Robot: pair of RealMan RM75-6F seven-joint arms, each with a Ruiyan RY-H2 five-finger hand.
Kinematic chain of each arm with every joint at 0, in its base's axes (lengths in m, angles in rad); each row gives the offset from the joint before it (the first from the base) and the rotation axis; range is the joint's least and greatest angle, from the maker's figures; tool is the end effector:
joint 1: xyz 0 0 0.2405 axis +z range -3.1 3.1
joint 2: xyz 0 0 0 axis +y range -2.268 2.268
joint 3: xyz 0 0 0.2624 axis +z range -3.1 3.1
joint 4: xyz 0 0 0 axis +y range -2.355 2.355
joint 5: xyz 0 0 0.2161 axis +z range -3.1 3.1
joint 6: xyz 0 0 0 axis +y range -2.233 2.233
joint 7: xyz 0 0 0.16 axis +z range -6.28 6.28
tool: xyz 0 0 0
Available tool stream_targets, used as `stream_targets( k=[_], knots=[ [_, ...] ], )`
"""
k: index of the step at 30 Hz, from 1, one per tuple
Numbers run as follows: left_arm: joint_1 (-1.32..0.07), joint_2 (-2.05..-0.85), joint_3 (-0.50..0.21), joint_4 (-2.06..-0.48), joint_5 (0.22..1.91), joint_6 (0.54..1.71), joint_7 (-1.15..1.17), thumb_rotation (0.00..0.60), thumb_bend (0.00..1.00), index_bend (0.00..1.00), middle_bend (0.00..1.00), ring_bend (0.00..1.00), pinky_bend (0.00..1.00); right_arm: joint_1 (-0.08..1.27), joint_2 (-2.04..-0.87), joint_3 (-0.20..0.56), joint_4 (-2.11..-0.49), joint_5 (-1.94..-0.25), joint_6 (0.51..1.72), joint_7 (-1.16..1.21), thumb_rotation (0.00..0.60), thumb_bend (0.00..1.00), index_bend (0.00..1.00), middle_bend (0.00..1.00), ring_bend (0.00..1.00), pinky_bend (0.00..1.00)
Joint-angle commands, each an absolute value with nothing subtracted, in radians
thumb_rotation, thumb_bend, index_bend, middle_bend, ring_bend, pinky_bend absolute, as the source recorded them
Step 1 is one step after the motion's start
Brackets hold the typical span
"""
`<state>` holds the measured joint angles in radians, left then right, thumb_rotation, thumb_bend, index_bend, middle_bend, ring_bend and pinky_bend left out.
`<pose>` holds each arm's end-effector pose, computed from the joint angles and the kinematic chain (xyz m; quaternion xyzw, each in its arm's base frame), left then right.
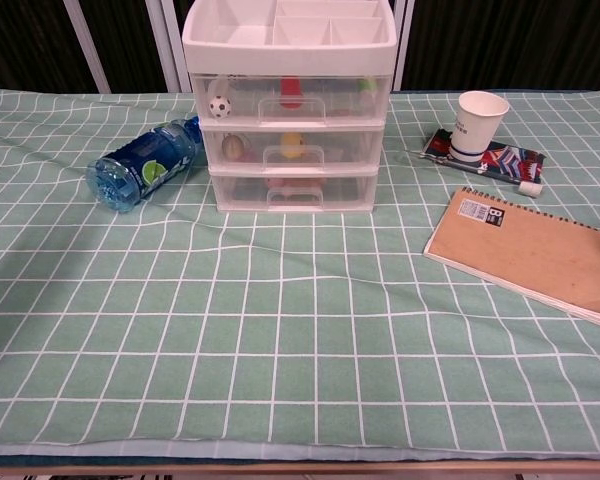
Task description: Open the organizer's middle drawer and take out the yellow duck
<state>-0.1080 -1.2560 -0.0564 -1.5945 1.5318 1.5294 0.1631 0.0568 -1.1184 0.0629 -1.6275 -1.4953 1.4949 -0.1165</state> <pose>-0.2961 0.2052 0.1191 -0.6054 -0.3477 -0.4028 0.5919 -0.3201 -0.1916 0.1586 0.6020 -0.3604 0.3570 0.6166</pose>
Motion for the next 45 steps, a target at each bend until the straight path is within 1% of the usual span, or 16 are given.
stream_targets(
  k=[1, 2, 3, 4, 5, 7, 10, 13, 15, 18, 20, 22, 26, 30, 35, 45],
  knots=[
    [-0.115, -1.256, -0.056, -1.608, 1.54, 1.525, 0.177, 0.6, 0.05, 0.0, 0.01, 0.01, 0.12, 0.056, -1.117, 0.063, -1.628, -1.495, 1.495, -0.114, 0.6, 0.04, 0.0, 0.0, 0.0, 0.23],
    [-0.117, -1.257, -0.057, -1.612, 1.543, 1.524, 0.182, 0.6, 0.05, 0.0, 0.02, 0.03, 0.17, 0.056, -1.117, 0.063, -1.627, -1.494, 1.494, -0.113, 0.6, 0.04, 0.0, 0.0, 0.0, 0.23],
    [-0.121, -1.259, -0.06, -1.617, 1.545, 1.523, 0.188, 0.6, 0.07, 0.0, 0.06, 0.08, 0.25, 0.057, -1.117, 0.063, -1.627, -1.493, 1.493, -0.112, 0.6, 0.04, 0.0, 0.0, 0.0, 0.23],
    [-0.125, -1.261, -0.063, -1.621, 1.546, 1.522, 0.191, 0.6, 0.1, 0.0, 0.14, 0.17, 0.35, 0.057, -1.117, 0.063, -1.627, -1.492, 1.493, -0.11, 0.6, 0.04, 0.0, 0.0, 0.0, 0.23],
    [-0.13, -1.264, -0.066, -1.625, 1.547, 1.519, 0.194, 0.6, 0.12, 0.0, 0.2, 0.24, 0.42, 0.057, -1.117, 0.064, -1.627, -1.491, 1.493, -0.11, 0.6, 0.04, 0.0, 0.0, 0.0, 0.23],
    [-0.141, -1.27, -0.072, -1.633, 1.546, 1.507, 0.203, 0.6, 0.18, 0.02, 0.43, 0.46, 0.61, 0.057, -1.117, 0.064, -1.627, -1.492, 1.494, -0.11, 0.6, 0.04, 0.0, 0.0, 0.0, 0.23],
    [-0.163, -1.281, -0.083, -1.653, 1.539, 1.482, 0.215, 0.6, 0.29, 0.04, 0.7, 0.72, 0.82, 0.057, -1.117, 0.063, -1.629, -1.491, 1.491, -0.109, 0.6, 0.04, 0.0, 0.0, 0.0, 0.23],
    [-0.194, -1.292, -0.099, -1.706, 1.495, 1.423, 0.236, 0.6, 0.37, 0.06, 0.84, 0.85, 0.93, 0.057, -1.117, 0.064, -1.631, -1.487, 1.488, -0.108, 0.6, 0.04, 0.0, 0.0, 0.0, 0.23],
    [-0.213, -1.302, -0.11, -1.742, 1.466, 1.388, 0.242, 0.6, 0.4, 0.08, 0.9, 0.9, 0.98, 0.058, -1.117, 0.064, -1.631, -1.484, 1.486, -0.107, 0.6, 0.04, 0.0, 0.0, 0.0, 0.23],
    [-0.251, -1.325, -0.136, -1.81, 1.397, 1.319, 0.249, 0.6, 0.45, 0.09, 0.95, 0.95, 1.0, 0.058, -1.116, 0.066, -1.631, -1.478, 1.483, -0.104, 0.6, 0.04, 0.0, 0.0, 0.0, 0.23],
    [-0.305, -1.366, -0.173, -1.894, 1.289, 1.22, 0.225, 0.6, 0.47, 0.09, 0.98, 0.96, 1.0, 0.059, -1.115, 0.068, -1.632, -1.471, 1.478, -0.098, 0.6, 0.04, 0.0, 0.0, 0.0, 0.23],
    [-0.352, -1.387, -0.213, -1.943, 1.177, 1.153, 0.228, 0.6, 0.49, 0.09, 0.99, 0.98, 1.0, 0.061, -1.115, 0.07, -1.632, -1.465, 1.473, -0.092, 0.6, 0.04, 0.0, 0.0, 0.0, 0.23],
    [-0.418, -1.424, -0.262, -1.992, 1.021, 1.084, 0.227, 0.6, 0.51, 0.1, 1.0, 0.99, 1.0, 0.062, -1.114, 0.073, -1.635, -1.457, 1.468, -0.083, 0.6, 0.04, 0.0, 0.0, 0.0, 0.23],
    [-0.48, -1.481, -0.302, -1.994, 0.896, 1.041, 0.204, 0.6, 0.51, 0.1, 1.0, 0.99, 1.0, 0.063, -1.111, 0.075, -1.639, -1.448, 1.462, -0.074, 0.6, 0.04, 0.0, 0.0, 0.0, 0.23],
    [-0.555, -1.57, -0.342, -1.95, 0.775, 1.025, 0.184, 0.6, 0.51, 0.1, 1.0, 0.99, 1.0, 0.064, -1.11, 0.077, -1.644, -1.438, 1.455, -0.064, 0.6, 0.04, 0.0, 0.0, 0.0, 0.23],
    [-0.669, -1.713, -0.382, -1.831, 0.664, 1.018, 0.166, 0.6, 0.51, 0.1, 1.0, 0.99, 1.0, 0.066, -1.106, 0.082, -1.652, -1.42, 1.443, -0.044, 0.6, 0.05, 0.0, 0.0, 0.0, 0.23]
  ],
)
